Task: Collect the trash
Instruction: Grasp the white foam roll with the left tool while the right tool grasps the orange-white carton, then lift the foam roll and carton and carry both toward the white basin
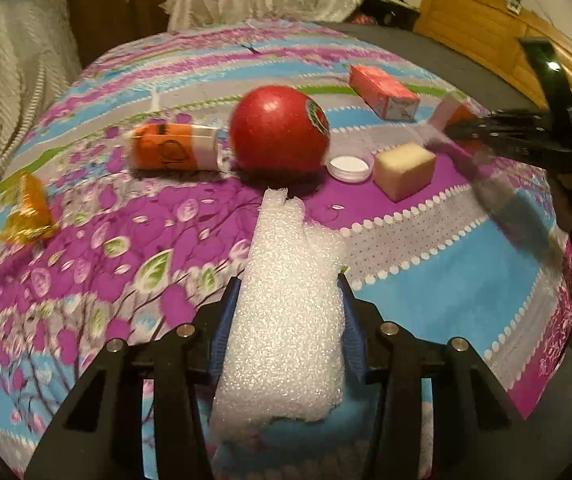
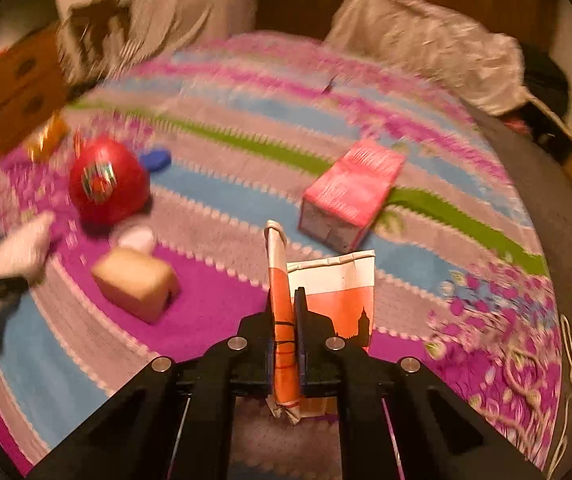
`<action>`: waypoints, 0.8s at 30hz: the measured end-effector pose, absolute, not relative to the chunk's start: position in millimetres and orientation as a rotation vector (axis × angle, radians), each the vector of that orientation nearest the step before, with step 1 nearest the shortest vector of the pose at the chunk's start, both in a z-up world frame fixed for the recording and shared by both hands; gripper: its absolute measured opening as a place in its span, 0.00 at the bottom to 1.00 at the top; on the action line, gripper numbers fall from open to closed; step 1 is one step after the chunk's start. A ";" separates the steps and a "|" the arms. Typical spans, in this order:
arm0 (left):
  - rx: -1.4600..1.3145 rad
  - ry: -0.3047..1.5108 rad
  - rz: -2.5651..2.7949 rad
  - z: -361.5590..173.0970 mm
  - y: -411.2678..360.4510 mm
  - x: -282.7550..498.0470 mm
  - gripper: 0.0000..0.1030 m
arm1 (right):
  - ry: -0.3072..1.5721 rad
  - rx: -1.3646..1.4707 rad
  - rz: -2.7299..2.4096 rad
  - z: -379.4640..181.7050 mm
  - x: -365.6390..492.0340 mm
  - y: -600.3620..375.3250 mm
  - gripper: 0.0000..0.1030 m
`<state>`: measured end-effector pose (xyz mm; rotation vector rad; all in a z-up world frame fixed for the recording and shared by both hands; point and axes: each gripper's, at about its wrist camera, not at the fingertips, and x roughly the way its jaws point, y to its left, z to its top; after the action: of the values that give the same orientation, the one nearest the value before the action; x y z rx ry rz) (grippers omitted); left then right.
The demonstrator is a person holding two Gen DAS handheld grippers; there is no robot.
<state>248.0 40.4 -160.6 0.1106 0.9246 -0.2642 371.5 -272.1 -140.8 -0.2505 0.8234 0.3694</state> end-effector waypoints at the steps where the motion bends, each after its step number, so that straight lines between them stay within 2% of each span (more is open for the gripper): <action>1: 0.100 0.905 -0.245 -156.7 44.0 243.3 0.43 | 0.788 -0.223 0.354 -132.1 362.3 -272.9 0.08; 8: 0.005 0.731 -0.106 -107.9 69.6 213.3 0.43 | 0.587 -0.079 0.308 -81.4 292.2 -258.5 0.09; 15: -0.016 0.538 -0.029 -54.2 52.6 178.9 0.43 | 0.444 0.004 0.276 -47.0 222.3 -233.6 0.09; 24: -0.032 0.426 0.019 -30.5 25.0 152.7 0.43 | 0.319 0.038 0.180 -16.5 162.0 -218.6 0.09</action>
<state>152.7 25.1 -30.5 -0.0324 0.4263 0.0191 162.0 -218.6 -16.5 0.0380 0.3193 0.1800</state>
